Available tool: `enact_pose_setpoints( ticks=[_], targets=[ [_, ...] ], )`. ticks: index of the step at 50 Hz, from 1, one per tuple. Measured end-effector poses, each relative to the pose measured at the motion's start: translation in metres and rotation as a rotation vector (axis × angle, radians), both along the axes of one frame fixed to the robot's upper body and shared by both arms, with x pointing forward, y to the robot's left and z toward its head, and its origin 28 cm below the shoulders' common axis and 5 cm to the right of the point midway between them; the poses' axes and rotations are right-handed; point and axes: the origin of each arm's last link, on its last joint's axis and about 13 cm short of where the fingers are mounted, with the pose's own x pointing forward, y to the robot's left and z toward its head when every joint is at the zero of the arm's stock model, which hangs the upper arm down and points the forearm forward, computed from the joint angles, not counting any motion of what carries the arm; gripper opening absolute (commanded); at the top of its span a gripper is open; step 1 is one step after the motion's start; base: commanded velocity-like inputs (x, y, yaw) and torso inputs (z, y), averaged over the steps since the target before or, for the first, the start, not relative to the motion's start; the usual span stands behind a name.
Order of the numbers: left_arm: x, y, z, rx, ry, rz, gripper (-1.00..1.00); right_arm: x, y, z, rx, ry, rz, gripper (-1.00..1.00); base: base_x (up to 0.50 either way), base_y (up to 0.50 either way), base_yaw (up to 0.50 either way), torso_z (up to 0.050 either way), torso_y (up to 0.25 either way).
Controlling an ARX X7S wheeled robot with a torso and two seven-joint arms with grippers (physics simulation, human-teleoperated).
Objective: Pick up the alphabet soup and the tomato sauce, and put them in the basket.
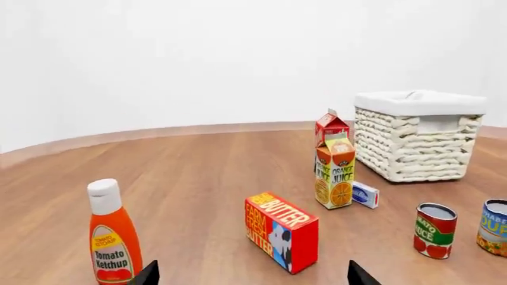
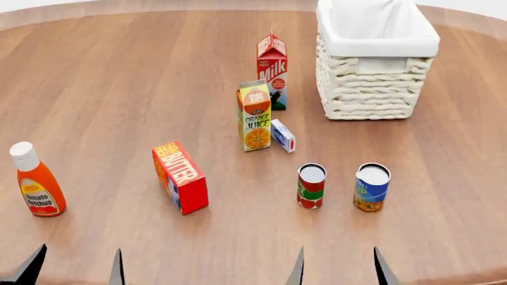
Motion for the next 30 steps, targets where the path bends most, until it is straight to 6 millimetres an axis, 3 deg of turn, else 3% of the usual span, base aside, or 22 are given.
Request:
enact_pose_setpoints(
  ticks=[30],
  targets=[
    [-0.025,-0.004,0.084,0.012,-0.228,-0.035,1.00,-0.025,0.005,0.095,-0.060,-0.282,0.004,1.00,0.00,0.00,0.00,0.000,0.000]
  ],
)
